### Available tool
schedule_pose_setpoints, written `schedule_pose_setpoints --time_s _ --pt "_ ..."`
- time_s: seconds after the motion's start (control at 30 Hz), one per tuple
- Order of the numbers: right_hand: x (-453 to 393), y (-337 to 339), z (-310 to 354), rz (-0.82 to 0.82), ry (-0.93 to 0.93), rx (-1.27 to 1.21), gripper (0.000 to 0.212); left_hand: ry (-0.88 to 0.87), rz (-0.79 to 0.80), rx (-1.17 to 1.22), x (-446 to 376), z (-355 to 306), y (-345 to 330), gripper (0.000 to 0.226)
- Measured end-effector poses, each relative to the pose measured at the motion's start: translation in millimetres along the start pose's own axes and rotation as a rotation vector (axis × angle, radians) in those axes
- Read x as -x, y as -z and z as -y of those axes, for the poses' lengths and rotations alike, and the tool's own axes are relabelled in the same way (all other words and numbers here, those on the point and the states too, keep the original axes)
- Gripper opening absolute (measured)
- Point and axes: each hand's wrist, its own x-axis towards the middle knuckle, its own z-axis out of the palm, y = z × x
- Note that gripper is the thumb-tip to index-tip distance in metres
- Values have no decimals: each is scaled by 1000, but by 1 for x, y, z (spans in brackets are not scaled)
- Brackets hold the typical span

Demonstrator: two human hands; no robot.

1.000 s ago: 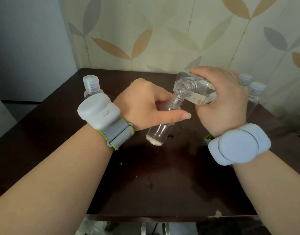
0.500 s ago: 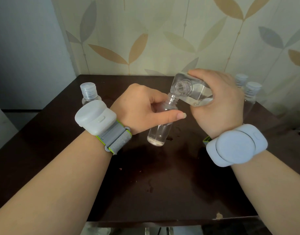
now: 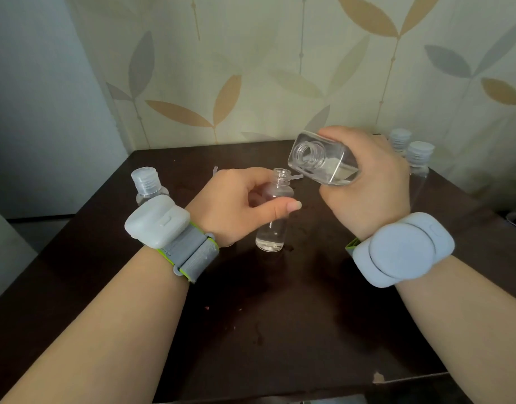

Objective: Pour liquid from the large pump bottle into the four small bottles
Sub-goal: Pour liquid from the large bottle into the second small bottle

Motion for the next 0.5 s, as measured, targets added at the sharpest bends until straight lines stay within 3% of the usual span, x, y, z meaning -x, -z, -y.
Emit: schedule_pose_setpoints --time_s 0.1,0.33,0.5 --pt "0 0 0 -10 10 1 50 23 18 36 -1 3 0 21" --pt "0 -1 -1 5 1 1 47 47 251 -5 2 4 1 43" --pt "0 0 0 2 20 -10 45 31 273 -4 1 4 -1 51"
